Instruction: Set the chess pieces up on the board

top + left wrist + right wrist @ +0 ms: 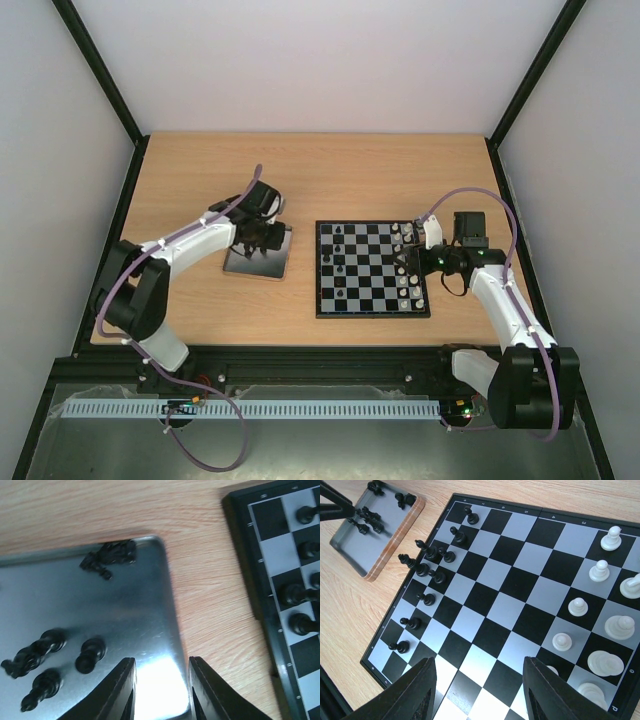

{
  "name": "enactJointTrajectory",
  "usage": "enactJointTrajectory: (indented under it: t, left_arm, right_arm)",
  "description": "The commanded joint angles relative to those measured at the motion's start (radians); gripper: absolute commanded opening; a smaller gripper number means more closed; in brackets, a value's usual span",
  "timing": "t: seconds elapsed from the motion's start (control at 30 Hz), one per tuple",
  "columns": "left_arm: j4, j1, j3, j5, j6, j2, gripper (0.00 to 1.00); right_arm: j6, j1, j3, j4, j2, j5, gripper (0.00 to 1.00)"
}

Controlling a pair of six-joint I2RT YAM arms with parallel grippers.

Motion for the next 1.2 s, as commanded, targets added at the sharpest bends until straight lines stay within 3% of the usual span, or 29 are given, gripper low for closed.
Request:
enactJointTrajectory:
  t: [0.0, 0.2, 0.73, 0.93, 1.17]
  left_arm:
    - [-0.039, -0.027, 0.058, -0.063, -0.001, 0.038, 0.32]
    - [-0.070, -0.029, 0.047, -0.147, -0.024, 0.037, 0.33]
    - [-0.082, -0.031, 0.066, -0.044, -0.006, 0.070, 0.34]
    - [-0.034, -0.080, 0.107, 0.071, 0.023, 0.055, 0.34]
    - [-0.136, -0.105, 0.165, -0.150, -0.042, 0.096, 0.34]
  right_arm:
    - [-0.005, 0.004, -0.008, -0.003, 0.006, -0.025, 0.48]
    - [-0.006, 0.004, -0.009, -0.004, -0.002, -0.030, 0.48]
    - [-0.008, 0.004, -0.010, -0.004, -0.003, -0.032, 0.48]
    - [-0.008, 0.004, -0.008, -0.005, -0.002, -0.034, 0.48]
    - [-0.009, 0.004, -0.009, -0.006, -0.005, -0.032, 0.48]
